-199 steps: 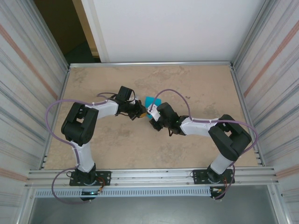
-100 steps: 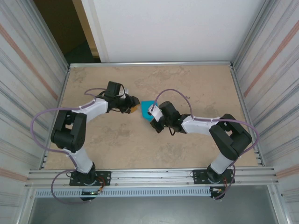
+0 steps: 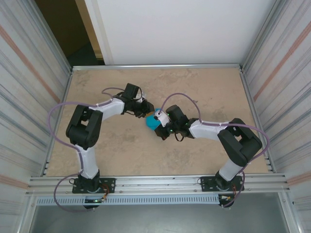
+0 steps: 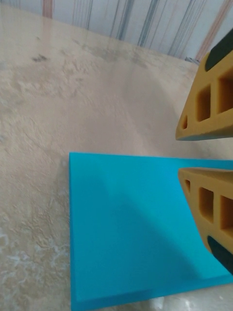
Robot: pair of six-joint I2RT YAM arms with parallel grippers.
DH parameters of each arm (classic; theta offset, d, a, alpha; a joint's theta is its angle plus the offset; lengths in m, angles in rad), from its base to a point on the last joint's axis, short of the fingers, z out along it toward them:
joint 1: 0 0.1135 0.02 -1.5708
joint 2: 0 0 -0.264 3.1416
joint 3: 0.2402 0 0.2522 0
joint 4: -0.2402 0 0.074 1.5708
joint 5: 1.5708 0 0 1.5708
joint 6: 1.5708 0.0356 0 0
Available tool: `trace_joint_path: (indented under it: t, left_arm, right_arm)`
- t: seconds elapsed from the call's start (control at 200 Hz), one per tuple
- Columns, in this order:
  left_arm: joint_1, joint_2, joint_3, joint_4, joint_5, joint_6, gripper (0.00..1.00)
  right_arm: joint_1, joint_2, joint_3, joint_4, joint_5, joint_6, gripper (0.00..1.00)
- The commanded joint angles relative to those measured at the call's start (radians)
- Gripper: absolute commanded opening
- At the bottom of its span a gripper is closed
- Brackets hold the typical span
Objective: Fold a paper plane with a square sheet of paper (pick it up from the middle)
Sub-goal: Third fold the triangle at the center of the table.
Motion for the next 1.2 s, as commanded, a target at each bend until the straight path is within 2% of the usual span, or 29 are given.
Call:
trace_joint_path:
  t: [0.0, 0.381, 0.767, 1.193]
  left_arm:
    - [-0.006, 0.038, 0.055, -0.104, -0.031, 0.068, 0.2]
    - [-0.014, 0.136, 0.102, -0.192, -0.093, 0.134, 0.15]
    - [-0.02, 0.182, 0.116, -0.235, -0.116, 0.161, 0.13]
    - [-0.024, 0.198, 0.136, -0.252, -0.104, 0.186, 0.12]
  right_arm:
    - [-0.002, 0.025, -0.01, 0.008, -0.042, 0.056, 0.0]
    - [-0.004, 0.098, 0.04, -0.024, -0.08, 0.105, 0.01]
    - [-0.039, 0.115, 0.074, -0.073, 0.008, 0.238, 0.02]
    - [-0.045, 0.122, 0.095, -0.12, 0.08, 0.272, 0.02]
